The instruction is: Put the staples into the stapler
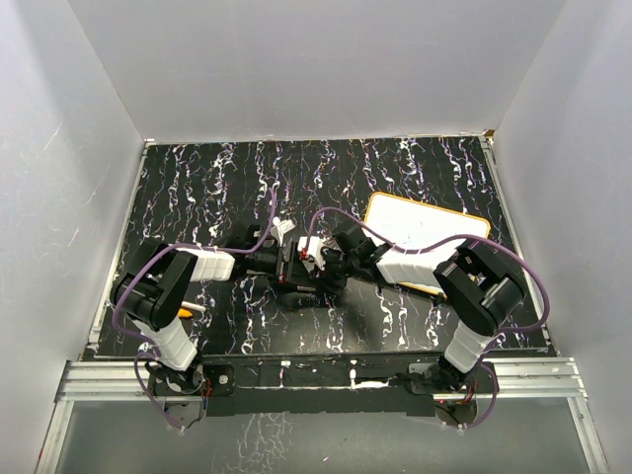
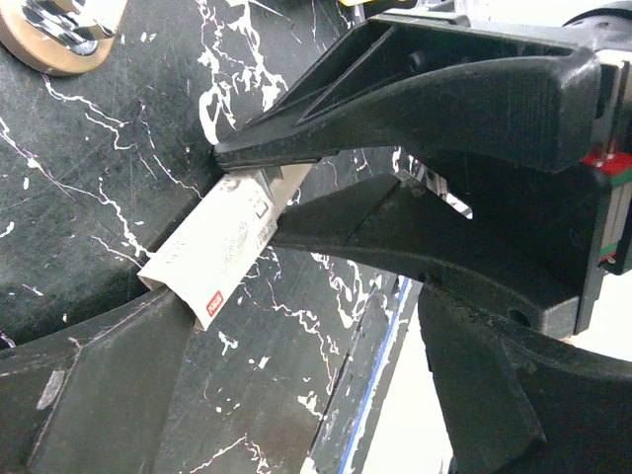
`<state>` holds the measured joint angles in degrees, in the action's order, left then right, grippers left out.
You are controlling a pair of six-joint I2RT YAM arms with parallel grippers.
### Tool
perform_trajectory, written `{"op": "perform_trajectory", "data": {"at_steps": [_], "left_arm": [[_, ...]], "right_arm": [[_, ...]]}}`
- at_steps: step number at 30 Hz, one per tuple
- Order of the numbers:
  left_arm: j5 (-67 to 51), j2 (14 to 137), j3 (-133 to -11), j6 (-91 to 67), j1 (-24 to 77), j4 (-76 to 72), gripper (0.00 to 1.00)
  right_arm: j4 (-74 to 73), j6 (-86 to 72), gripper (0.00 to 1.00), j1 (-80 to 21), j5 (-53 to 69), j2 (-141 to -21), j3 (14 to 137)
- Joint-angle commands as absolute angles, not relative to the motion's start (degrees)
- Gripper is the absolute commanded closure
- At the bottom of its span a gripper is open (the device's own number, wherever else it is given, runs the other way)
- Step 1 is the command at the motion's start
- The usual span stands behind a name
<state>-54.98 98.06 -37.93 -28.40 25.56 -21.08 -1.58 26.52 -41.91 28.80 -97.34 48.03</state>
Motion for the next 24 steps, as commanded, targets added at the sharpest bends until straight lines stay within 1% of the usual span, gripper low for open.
{"op": "perform_trajectory", "data": {"at_steps": [1,6,11,21,24], "left_arm": [[-55.4,98.6,-37.9,-27.1,26.4,-19.1,0.07],[-55.4,98.9,-38.1,-26.2,26.1,-18.5,0.07],[-55.1,98.6,-38.0,-25.4,25.3,-17.8,0.08],[-54.7,96.8,-38.0,-23.7,23.4,-16.1,0.07],[-54.5,96.0,-37.8,-22.9,22.9,-15.6,0.06]], "right_arm": [[7.8,24.6,0.6,-42.3,27.8,-97.7,47.6],[8.9,25.5,0.69,-42.2,27.0,-97.0,46.1],[8.7,27.2,0.74,-42.1,28.6,-95.3,44.5],[4.3,28.4,0.77,-42.0,28.6,-93.6,44.9],[4.1,28.7,0.79,-41.9,28.4,-92.9,44.6]]}}
